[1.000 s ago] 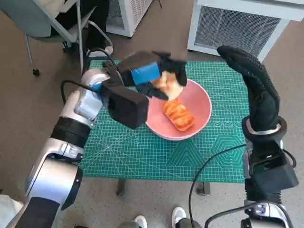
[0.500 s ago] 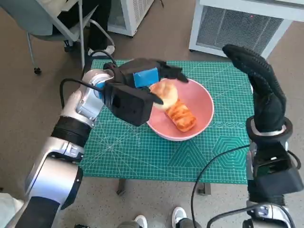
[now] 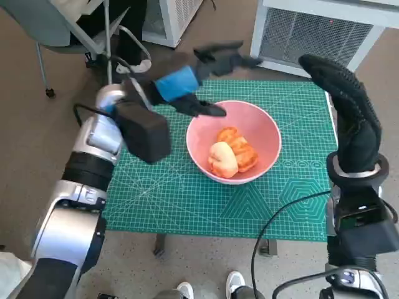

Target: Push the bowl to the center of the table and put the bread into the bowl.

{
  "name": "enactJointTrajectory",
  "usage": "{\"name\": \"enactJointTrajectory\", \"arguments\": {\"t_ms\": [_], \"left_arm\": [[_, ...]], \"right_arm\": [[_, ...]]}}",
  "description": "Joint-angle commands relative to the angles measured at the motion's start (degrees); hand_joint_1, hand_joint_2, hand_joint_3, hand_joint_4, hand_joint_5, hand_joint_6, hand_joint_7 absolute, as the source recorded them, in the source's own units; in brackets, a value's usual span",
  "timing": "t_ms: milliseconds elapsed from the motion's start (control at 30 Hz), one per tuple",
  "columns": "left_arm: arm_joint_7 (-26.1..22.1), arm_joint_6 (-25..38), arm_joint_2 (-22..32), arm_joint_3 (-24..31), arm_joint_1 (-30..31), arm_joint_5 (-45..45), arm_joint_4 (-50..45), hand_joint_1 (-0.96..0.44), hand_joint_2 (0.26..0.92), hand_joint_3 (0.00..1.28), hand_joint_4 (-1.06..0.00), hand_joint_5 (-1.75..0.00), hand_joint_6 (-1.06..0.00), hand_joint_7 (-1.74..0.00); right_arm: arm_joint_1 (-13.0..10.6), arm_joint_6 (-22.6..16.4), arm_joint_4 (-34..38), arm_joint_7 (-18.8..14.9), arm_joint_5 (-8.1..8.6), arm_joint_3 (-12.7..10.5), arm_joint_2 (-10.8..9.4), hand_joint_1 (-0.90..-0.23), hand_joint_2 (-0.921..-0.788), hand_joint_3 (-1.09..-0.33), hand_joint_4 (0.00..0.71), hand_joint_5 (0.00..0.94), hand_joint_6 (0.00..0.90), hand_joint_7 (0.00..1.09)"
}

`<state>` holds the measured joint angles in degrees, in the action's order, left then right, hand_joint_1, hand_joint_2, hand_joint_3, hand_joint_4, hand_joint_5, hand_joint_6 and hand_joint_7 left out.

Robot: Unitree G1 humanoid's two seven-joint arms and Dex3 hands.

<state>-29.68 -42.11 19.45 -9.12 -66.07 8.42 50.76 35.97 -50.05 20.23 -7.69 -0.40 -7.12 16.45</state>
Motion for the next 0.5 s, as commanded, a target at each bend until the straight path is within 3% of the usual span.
{"name": "enactJointTrajectory", "arguments": {"t_ms": [33,267,500], "left_arm": [[-0.96,-0.43,-1.37,3.28,3.09,-5.95,-3.89,-0.43,0.921,0.18,-0.37,-0.09,-0.3,-0.32],[1.02,-0.54,-2.91,7.13,6.63,-10.89,-8.71,-0.45,0.921,0.22,-0.42,-0.09,-0.34,-0.33],[2.72,-0.23,-5.14,10.32,11.04,-15.79,-15.62,-0.42,0.921,0.28,-0.43,-0.07,-0.36,-0.34]], "right_arm": [[0.36,0.91,0.05,0.02,0.16,-0.22,0.67,-0.6,-0.921,-0.791,0.228,0.0,-0.001,0.51],[1.35,1.56,0.26,-0.83,2.12,-0.14,1.08,-0.588,-0.921,-0.788,0.228,0.001,0.0,0.52],[2.25,2.75,-0.89,-0.9,3.03,0.04,0.99,-0.593,-0.921,-0.787,0.235,0.004,0.007,0.53]]}}
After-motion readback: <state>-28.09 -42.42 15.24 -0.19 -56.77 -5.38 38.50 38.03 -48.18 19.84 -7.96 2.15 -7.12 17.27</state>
